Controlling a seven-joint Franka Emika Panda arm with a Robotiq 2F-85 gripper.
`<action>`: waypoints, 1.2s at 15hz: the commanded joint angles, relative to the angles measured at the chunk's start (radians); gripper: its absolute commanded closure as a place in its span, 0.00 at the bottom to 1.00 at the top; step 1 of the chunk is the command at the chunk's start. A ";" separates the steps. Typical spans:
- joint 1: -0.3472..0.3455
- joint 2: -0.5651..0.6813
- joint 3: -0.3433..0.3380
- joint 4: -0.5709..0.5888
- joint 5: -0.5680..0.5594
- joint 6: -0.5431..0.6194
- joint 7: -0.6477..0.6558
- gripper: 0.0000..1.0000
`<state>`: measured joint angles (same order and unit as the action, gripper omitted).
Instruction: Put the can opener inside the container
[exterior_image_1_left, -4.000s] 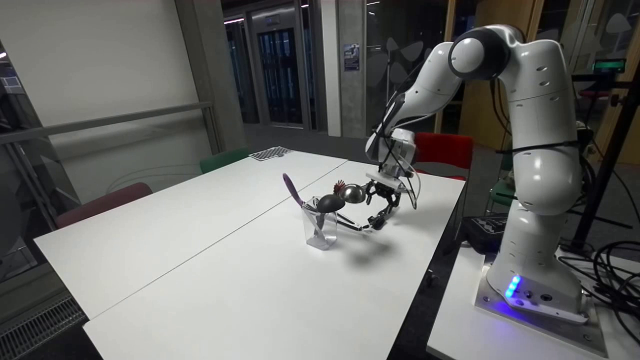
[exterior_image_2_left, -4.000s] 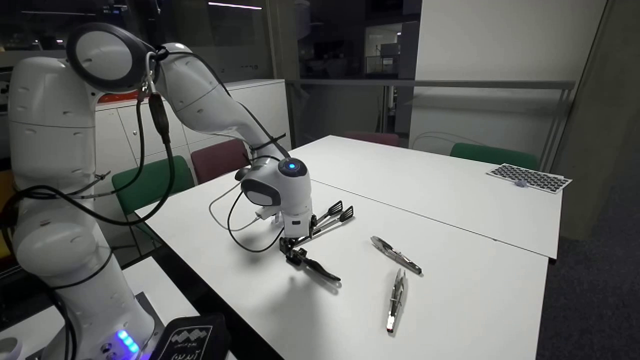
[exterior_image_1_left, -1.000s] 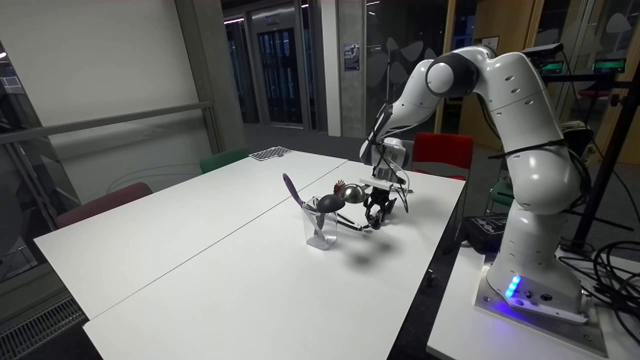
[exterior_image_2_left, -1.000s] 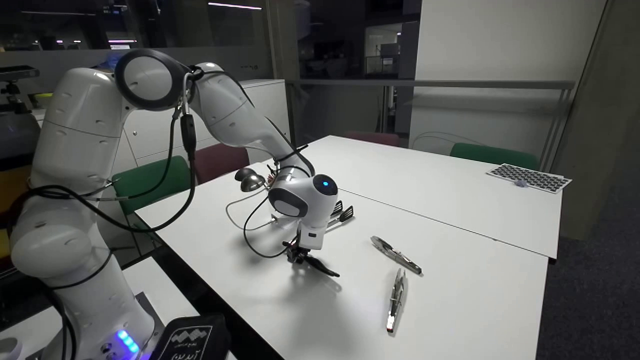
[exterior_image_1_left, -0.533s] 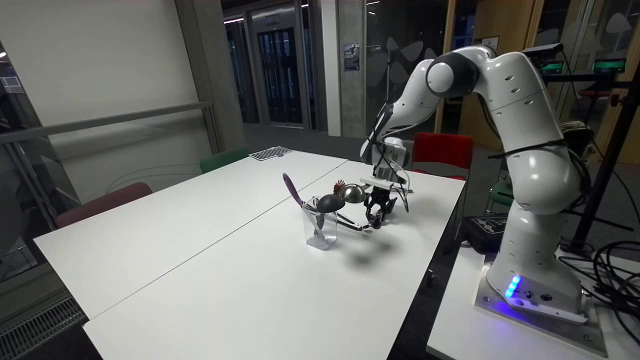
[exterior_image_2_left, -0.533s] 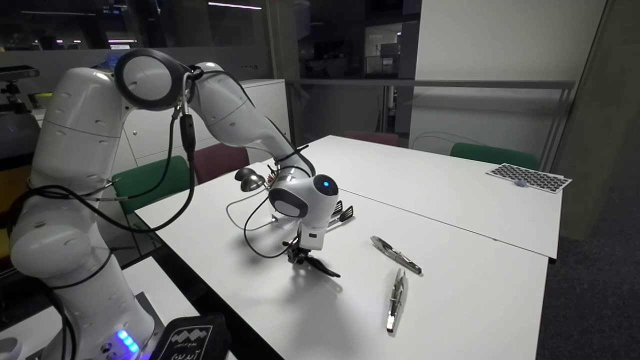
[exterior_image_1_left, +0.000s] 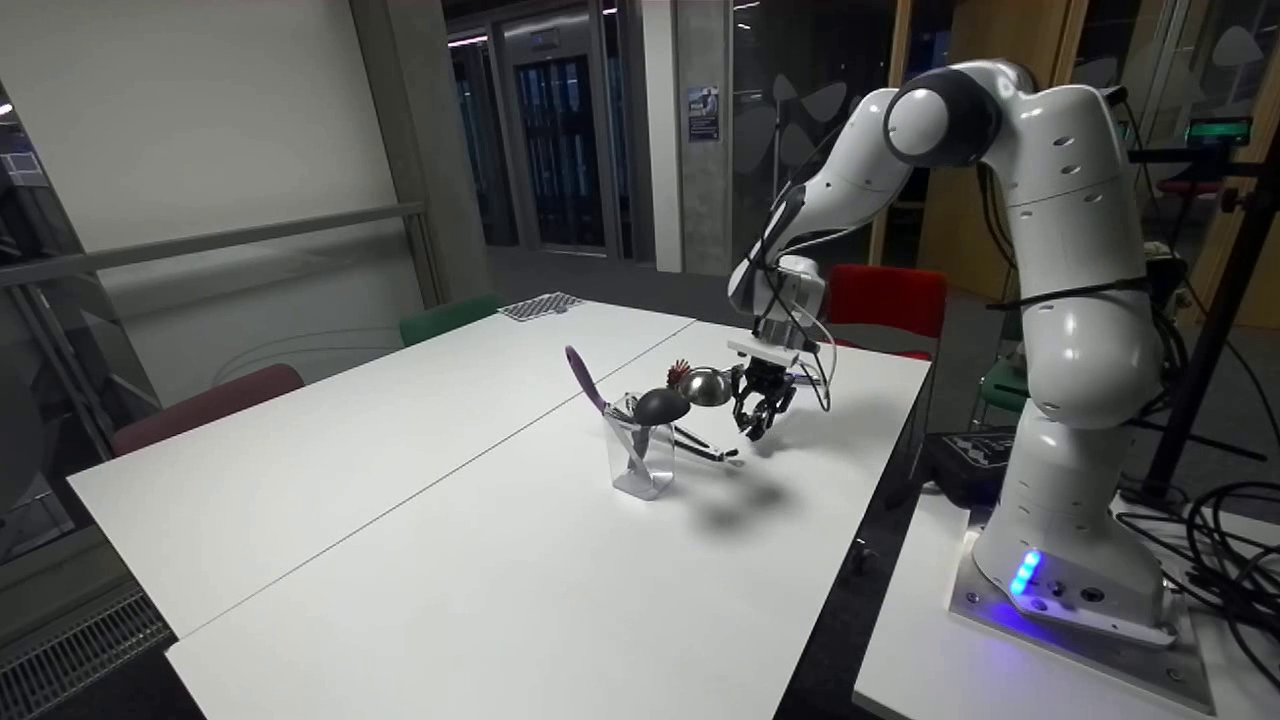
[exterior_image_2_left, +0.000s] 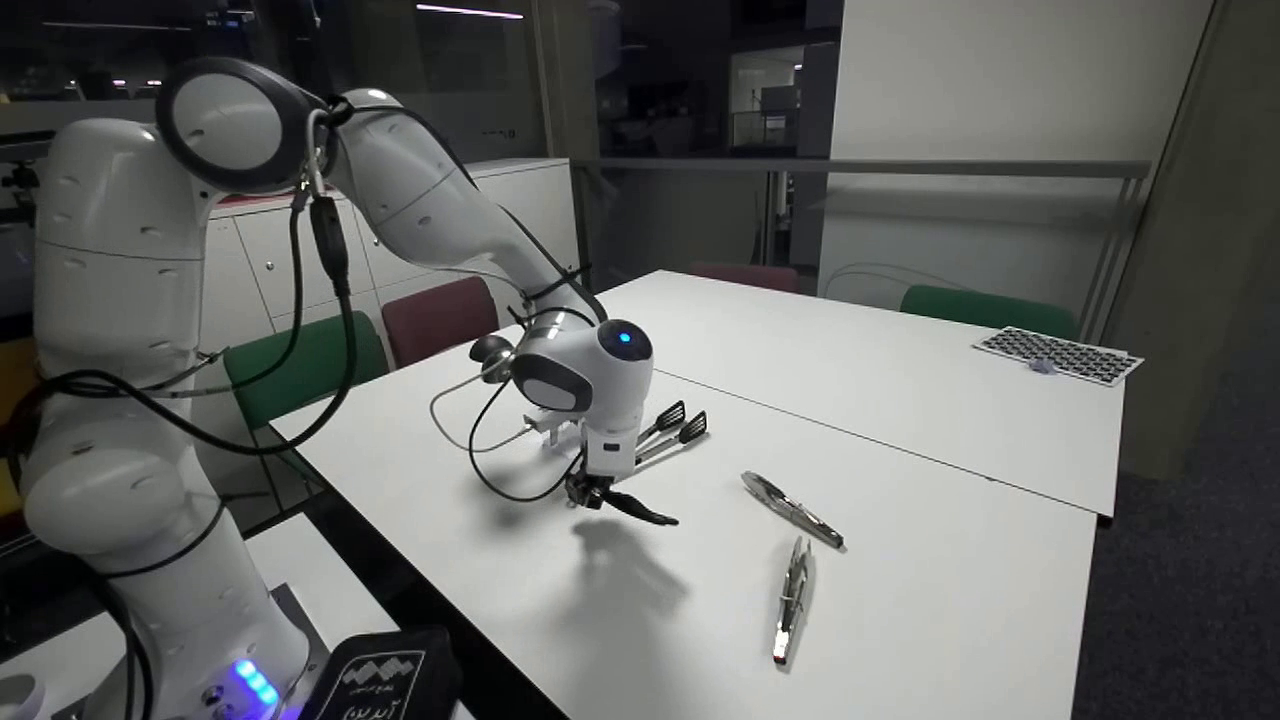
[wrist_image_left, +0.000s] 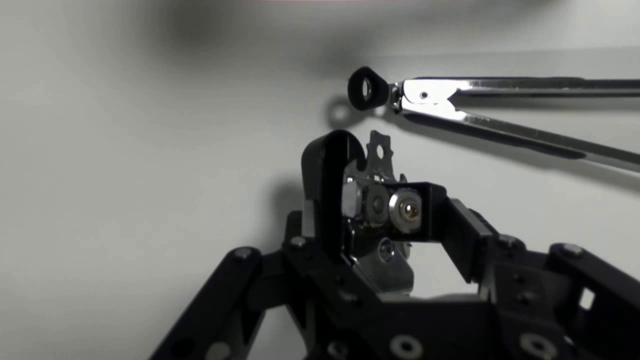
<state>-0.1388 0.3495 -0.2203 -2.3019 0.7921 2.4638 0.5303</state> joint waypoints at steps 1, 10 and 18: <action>0.011 -0.225 0.005 -0.152 -0.073 -0.005 -0.090 0.60; -0.018 -0.560 0.007 -0.219 -0.125 -0.321 -0.370 0.60; -0.061 -0.583 -0.099 -0.141 0.088 -0.708 -0.618 0.60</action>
<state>-0.1691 -0.2351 -0.2845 -2.4772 0.8108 1.8959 0.0078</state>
